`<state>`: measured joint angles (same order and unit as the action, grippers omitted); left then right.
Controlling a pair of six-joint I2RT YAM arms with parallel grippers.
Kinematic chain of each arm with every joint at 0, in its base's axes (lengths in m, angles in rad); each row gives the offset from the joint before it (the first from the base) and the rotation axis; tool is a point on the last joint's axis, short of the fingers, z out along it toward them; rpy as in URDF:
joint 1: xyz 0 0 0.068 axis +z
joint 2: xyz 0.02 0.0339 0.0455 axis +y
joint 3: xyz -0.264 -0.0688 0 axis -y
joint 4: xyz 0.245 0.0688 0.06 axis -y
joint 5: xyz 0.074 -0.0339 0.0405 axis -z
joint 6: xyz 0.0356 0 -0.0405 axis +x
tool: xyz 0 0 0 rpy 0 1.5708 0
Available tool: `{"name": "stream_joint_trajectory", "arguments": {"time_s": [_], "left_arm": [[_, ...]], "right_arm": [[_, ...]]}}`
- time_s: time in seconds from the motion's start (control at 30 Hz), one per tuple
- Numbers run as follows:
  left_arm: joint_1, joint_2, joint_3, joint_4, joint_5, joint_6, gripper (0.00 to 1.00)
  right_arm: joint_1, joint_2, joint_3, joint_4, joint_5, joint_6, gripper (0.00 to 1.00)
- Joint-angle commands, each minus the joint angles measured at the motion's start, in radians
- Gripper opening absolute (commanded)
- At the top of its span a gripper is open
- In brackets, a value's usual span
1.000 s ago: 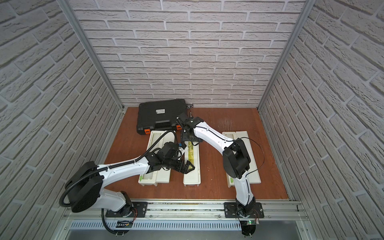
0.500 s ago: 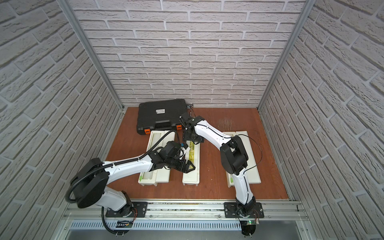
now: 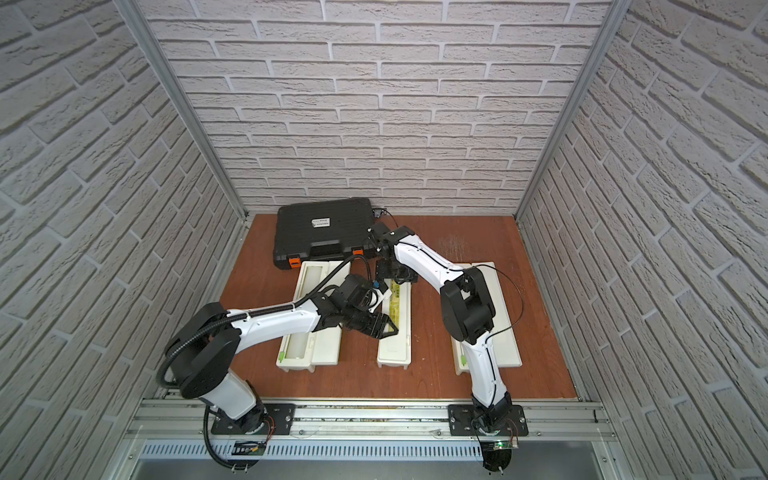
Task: Put plastic wrap rolls into dispensers
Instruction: Close the lid on the plastic wrap cutting box.
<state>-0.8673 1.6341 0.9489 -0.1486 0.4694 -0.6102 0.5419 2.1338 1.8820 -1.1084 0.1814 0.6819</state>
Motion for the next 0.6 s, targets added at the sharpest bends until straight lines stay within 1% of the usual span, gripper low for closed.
{"name": "stream_joint_trajectory", "arguments": {"time_s": [0.0, 0.1, 0.2, 0.43, 0.57], "left_arm": [[-0.011, 0.098, -0.039, -0.116, -0.061, 0.031, 0.6], [0.0, 0.12, -0.039, -0.143, -0.078, 0.024, 0.58], [0.015, 0.145, -0.025, -0.172, -0.087, 0.017, 0.55], [0.034, 0.205, 0.019, -0.247, -0.108, 0.025, 0.53], [0.042, 0.219, 0.033, -0.286, -0.127, 0.027, 0.52]], "right_arm": [[-0.009, -0.029, -0.032, 0.111, -0.038, 0.076, 0.89], [-0.02, -0.048, -0.043, 0.129, -0.041, 0.061, 0.95], [-0.027, -0.078, -0.044, 0.16, -0.038, 0.007, 1.0], [-0.039, -0.081, 0.021, 0.158, -0.052, -0.074, 1.0], [-0.055, -0.114, 0.004, 0.162, -0.041, -0.119, 1.0]]}}
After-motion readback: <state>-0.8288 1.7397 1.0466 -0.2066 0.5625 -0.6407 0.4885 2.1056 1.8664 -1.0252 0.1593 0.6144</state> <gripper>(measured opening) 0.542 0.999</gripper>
